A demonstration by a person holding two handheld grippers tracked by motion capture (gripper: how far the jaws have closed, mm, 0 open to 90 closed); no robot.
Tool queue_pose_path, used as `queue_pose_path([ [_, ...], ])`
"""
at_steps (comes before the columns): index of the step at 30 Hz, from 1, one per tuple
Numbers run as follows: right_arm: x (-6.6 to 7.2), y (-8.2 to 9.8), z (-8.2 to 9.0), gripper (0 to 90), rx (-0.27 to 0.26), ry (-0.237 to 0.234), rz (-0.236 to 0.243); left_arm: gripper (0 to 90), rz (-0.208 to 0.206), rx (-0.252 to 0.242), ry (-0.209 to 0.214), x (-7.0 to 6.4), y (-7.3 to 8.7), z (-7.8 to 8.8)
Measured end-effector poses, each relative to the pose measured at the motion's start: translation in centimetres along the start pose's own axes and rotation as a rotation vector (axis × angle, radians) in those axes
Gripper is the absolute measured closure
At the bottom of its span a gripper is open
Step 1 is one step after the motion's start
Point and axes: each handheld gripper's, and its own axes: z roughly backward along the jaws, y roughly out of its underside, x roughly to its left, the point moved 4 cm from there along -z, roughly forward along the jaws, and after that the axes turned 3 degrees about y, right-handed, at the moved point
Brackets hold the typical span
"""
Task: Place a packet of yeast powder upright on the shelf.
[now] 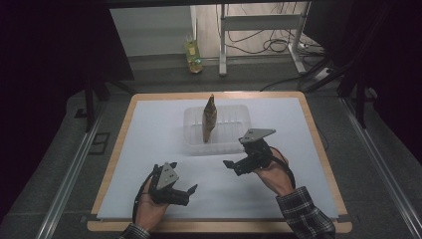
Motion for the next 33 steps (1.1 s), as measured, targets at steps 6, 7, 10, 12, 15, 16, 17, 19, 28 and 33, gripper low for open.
queue_pose_path([
  [6,-0.3,1.3,0.4,1.8,0.001,0.006,0.018,1.0,0.000,0.002,0.002,0.0,0.0,-0.1],
  [7,-0.3,1.4,0.5,1.8,0.001,0.008,0.019,1.0,0.000,0.003,0.002,0.0,0.0,-0.1],
  [10,-0.4,1.7,0.7,1.7,-0.004,0.007,0.023,1.0,0.000,0.005,0.003,0.0,0.1,-0.1],
  [12,-0.3,1.9,0.8,1.7,0.001,0.014,0.025,1.0,-0.001,0.006,0.004,0.0,0.1,-0.1],
  [15,-0.2,2.0,1.1,1.7,-0.001,0.017,0.025,1.0,0.003,0.005,0.002,0.1,0.1,0.0],
  [16,-0.2,2.0,1.1,1.7,-0.001,0.017,0.025,1.0,0.003,0.005,0.002,0.1,0.1,0.0],
  [17,-0.1,2.0,1.3,1.7,-0.008,0.017,0.025,1.4,0.004,0.014,-0.002,0.1,0.1,0.0],
  [19,-0.1,2.1,1.4,1.7,-0.008,0.020,0.026,2.0,0.004,0.034,-0.007,0.2,0.1,0.0],
  [28,-0.5,2.9,2.4,1.0,-0.017,0.041,0.014,3.5,0.032,0.025,0.005,0.9,0.0,0.8],
  [33,-0.6,3.6,3.4,0.1,-0.029,0.051,-0.008,2.7,0.016,0.018,0.018,1.1,0.1,1.1],
])
